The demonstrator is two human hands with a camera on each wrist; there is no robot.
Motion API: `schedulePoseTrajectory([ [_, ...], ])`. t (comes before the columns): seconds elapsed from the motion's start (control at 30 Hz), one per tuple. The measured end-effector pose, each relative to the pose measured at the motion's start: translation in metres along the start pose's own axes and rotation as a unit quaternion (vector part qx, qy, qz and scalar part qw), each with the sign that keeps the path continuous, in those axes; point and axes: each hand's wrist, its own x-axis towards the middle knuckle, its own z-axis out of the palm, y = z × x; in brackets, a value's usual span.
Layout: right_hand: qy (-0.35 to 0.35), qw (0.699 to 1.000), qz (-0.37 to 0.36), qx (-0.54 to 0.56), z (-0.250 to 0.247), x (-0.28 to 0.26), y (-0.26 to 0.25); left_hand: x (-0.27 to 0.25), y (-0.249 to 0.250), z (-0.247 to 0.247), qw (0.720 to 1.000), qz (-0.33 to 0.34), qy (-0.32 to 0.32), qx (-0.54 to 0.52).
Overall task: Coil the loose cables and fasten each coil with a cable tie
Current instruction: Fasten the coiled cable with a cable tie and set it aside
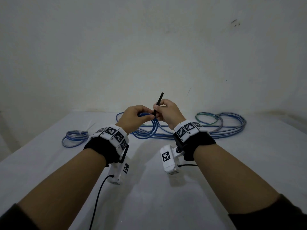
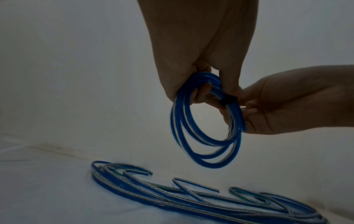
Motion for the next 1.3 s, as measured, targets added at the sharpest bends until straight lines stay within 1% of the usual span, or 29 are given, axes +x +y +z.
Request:
schedulePoseTrajectory([
  [0.17, 0.035, 0.999, 0.004, -0.029, -0.001, 0.004, 0.002, 0.000, 0.003, 0.004, 0.999, 0.011, -0.015, 0.031],
  [0.27, 0.047, 0.998, 0.013, -0.028, 0.000, 0.006, -0.001, 0.001, 0.004, 0.006, 0.998, 0.026, 0.006, 0.048],
  [0.37, 0.054, 0.998, 0.013, -0.038, 0.001, 0.010, -0.005, 0.000, 0.006, 0.007, 0.998, 0.047, 0.024, 0.035],
  [0.47, 0.056, 0.997, 0.029, -0.046, 0.003, 0.014, -0.011, -0.002, 0.007, 0.007, 0.996, 0.066, 0.035, 0.044],
  [0.57, 0.057, 0.997, 0.042, -0.036, 0.006, 0.017, -0.012, -0.003, 0.007, 0.006, 0.996, 0.069, 0.039, 0.047],
  [0.67, 0.035, 0.998, 0.053, 0.011, 0.005, 0.015, -0.012, -0.003, 0.006, 0.004, 0.996, 0.065, 0.034, 0.044],
  [0.77, -0.022, 0.994, 0.071, 0.082, 0.001, 0.009, -0.014, -0.001, 0.005, 0.002, 0.997, 0.053, 0.039, 0.043],
  [0.83, -0.052, 0.991, 0.088, 0.084, -0.001, 0.007, -0.012, 0.001, 0.004, 0.001, 0.997, 0.041, 0.042, 0.045],
  [0.87, -0.056, 0.992, 0.087, 0.077, -0.001, 0.006, -0.011, 0.002, 0.005, 0.000, 0.997, 0.041, 0.040, 0.047],
  [0.97, -0.022, 0.997, 0.065, 0.023, 0.002, 0.009, -0.009, 0.000, 0.005, 0.001, 0.997, 0.046, 0.032, 0.058],
  [1.07, 0.015, 0.998, 0.058, -0.013, 0.006, 0.013, -0.010, -0.002, 0.005, 0.004, 0.997, 0.051, 0.030, 0.054],
  [1.2, 0.019, 0.998, 0.055, 0.015, 0.009, 0.012, -0.009, -0.003, 0.006, 0.000, 0.995, 0.052, 0.036, 0.074],
  [1.23, 0.027, 0.999, 0.043, 0.014, 0.011, 0.010, -0.008, -0.001, 0.006, -0.002, 0.994, 0.050, 0.050, 0.087],
  [1.3, 0.054, 0.998, 0.011, -0.009, 0.016, 0.007, -0.008, 0.002, 0.003, -0.011, 0.987, 0.033, 0.117, 0.102],
])
